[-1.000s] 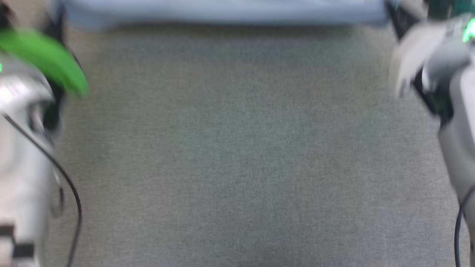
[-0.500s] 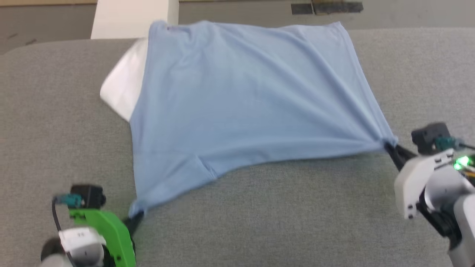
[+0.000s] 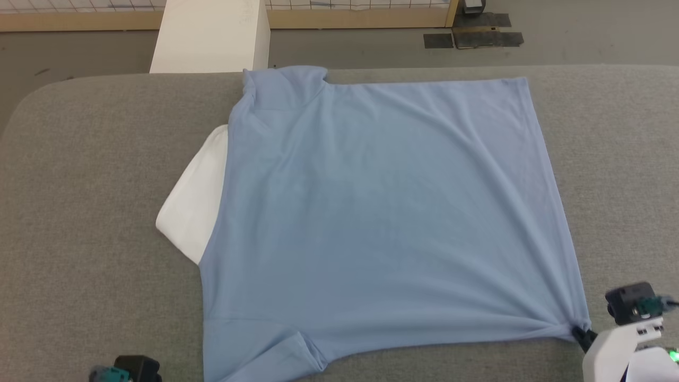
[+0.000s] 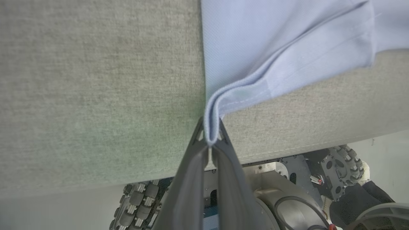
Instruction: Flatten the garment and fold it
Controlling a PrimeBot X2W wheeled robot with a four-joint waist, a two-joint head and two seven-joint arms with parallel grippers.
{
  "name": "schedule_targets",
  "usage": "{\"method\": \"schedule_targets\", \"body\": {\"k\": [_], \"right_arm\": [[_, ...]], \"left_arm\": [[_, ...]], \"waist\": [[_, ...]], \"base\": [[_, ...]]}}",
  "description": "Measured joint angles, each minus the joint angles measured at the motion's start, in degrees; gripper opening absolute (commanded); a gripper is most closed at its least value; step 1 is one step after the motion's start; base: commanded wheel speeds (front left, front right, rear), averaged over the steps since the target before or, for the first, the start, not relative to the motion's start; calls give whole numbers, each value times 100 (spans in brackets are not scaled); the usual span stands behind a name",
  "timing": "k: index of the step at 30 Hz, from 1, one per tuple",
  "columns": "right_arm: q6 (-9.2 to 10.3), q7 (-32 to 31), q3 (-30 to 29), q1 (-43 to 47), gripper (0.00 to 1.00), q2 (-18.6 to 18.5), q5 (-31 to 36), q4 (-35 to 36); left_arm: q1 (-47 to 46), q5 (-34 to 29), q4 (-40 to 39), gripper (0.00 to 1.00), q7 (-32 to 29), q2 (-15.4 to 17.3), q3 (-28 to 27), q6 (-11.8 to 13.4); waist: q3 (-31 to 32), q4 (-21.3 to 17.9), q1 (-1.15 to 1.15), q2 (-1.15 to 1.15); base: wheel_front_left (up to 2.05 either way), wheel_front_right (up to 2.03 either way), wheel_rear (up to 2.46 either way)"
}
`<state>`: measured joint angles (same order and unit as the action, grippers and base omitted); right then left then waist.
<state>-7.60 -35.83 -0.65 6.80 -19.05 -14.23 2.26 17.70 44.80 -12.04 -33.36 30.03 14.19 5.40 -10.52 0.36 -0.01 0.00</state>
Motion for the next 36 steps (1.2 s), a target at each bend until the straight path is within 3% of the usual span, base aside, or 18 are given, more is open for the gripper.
{"method": "schedule_targets", "body": {"k": [4, 5, 7, 11, 15, 24, 36], "right_arm": [[1, 285, -257, 316, 0, 371, 21, 253], [2, 822, -318, 410, 0, 575, 64, 341], [2, 1177, -287, 416, 0, 665, 87, 343], [2, 1823, -121, 415, 0, 716, 156, 333], [2, 2060, 49, 370, 0, 642, 169, 257], [1, 1948, 363, -360, 0, 181, 167, 224], [2, 1615, 732, -1849, 0, -387, -44, -196]], "left_arm": [[110, -412, -166, 0, 631, -63, 56, 20], [47, -788, -179, 0, 1467, -323, 63, 15], [-80, -1015, -166, 0, 2042, -571, 88, 15], [-494, -1541, -54, 0, 3199, -959, 146, 20], [-895, -1855, 220, 0, 3817, -1125, 279, -51], [-1971, -2002, 587, 0, 3989, -1071, 278, -314], [-3790, -1718, 1200, 0, 3232, -657, 32, -816]], "waist": [[11, -34, 0, 0], [23, -52, 0, 0], [38, -71, 0, 0], [86, -103, 0, 0], [123, -138, 0, 0], [29, -179, 0, 0], [-600, -207, 0, 0]], "base": [[0, 0, 0], [0, 0, 0], [0, 0, 0], [0, 0, 0], [0, 0, 0], [0, 0, 0], [0, 0, 0]]}}
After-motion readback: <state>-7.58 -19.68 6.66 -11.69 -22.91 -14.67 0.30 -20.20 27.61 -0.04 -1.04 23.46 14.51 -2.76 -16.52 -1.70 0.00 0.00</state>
